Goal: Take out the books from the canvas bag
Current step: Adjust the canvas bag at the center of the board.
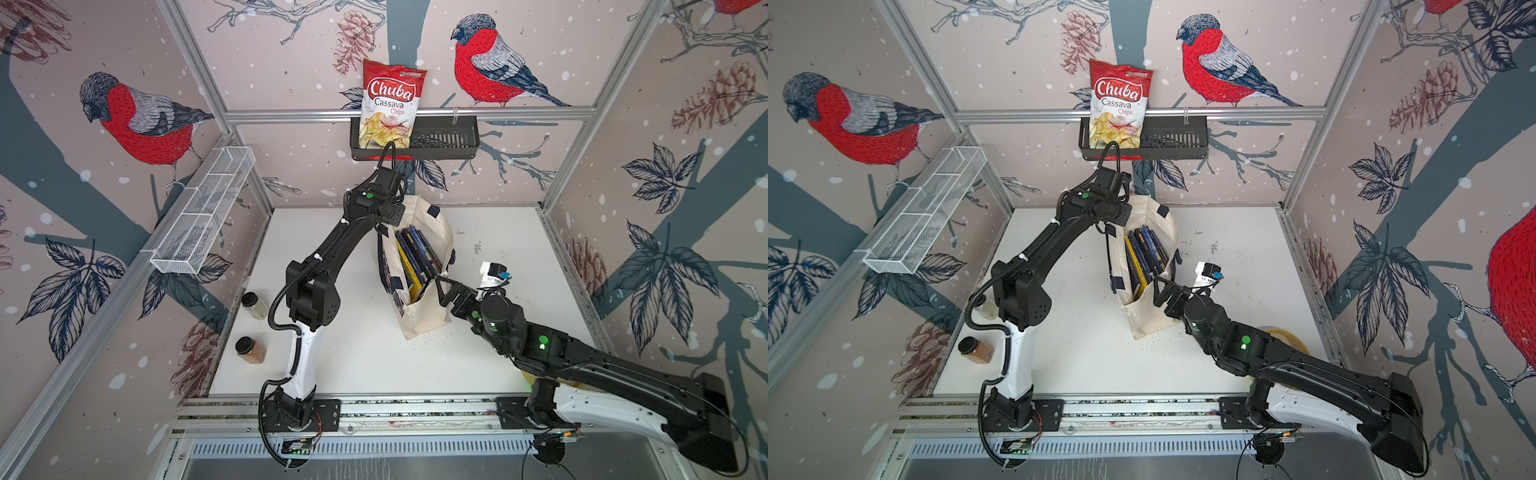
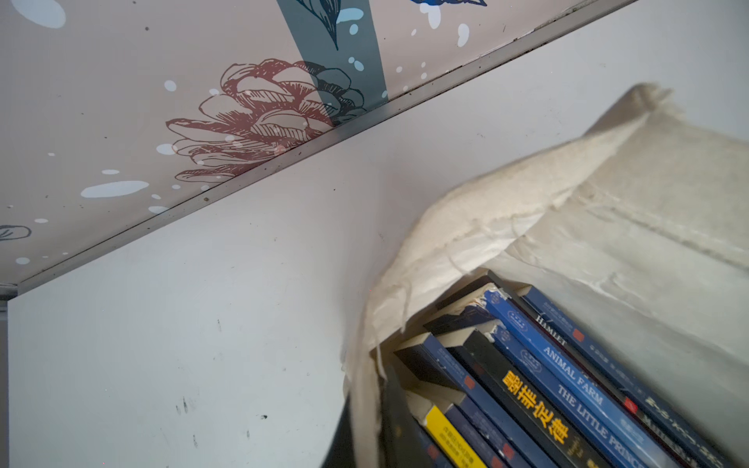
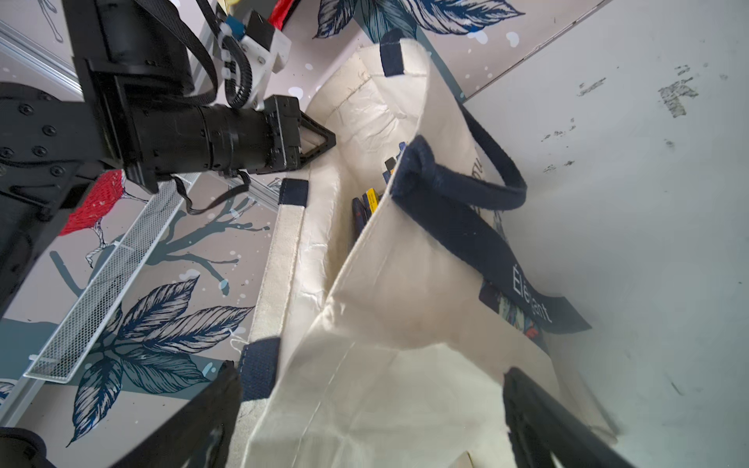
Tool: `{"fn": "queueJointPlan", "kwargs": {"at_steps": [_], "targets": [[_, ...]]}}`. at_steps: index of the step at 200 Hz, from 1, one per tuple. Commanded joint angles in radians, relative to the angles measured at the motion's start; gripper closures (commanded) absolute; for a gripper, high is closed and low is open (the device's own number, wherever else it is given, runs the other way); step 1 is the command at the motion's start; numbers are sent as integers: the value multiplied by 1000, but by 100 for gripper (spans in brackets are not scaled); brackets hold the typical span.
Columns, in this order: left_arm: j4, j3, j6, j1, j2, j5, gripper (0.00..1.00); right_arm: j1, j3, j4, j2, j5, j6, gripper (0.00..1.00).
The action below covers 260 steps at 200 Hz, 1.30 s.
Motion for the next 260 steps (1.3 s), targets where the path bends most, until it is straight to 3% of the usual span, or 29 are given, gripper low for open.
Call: {"fn": "queueJointPlan", "kwargs": {"at_steps": [1,33,58,82,101,137,187,190,200,205,245,260], "targets": [[-23,10,-92,35,-41,-32,100,1,-2,21,20,-39,43,0],[-77,-37,-270,85,-124,-33,100,5,-17,120,74,-117,81,0],[-109,-120,-413,86,-183,-28,100,13,59,76,144,-106,111,0],[-8,-355,-504,85,-312,25,100,12,150,-31,174,-54,154,0],[121,-571,-553,87,-464,57,100,-2,174,-63,174,-38,177,1],[257,-843,-633,81,-661,125,100,-106,269,-248,239,-106,187,0],[271,-943,-712,-42,-766,46,100,-175,322,-273,305,-191,88,0],[271,-943,-707,-45,-768,44,96,-179,319,-268,305,-197,83,1],[262,-937,-682,-45,-771,28,61,-193,309,-253,301,-210,73,0],[252,-929,-668,-44,-771,6,49,-198,304,-248,299,-214,69,0],[157,-806,-525,-44,-751,-124,7,-214,322,-269,297,-206,-3,1],[88,-710,-470,-41,-710,-155,5,-215,331,-291,301,-205,-21,0]]}}
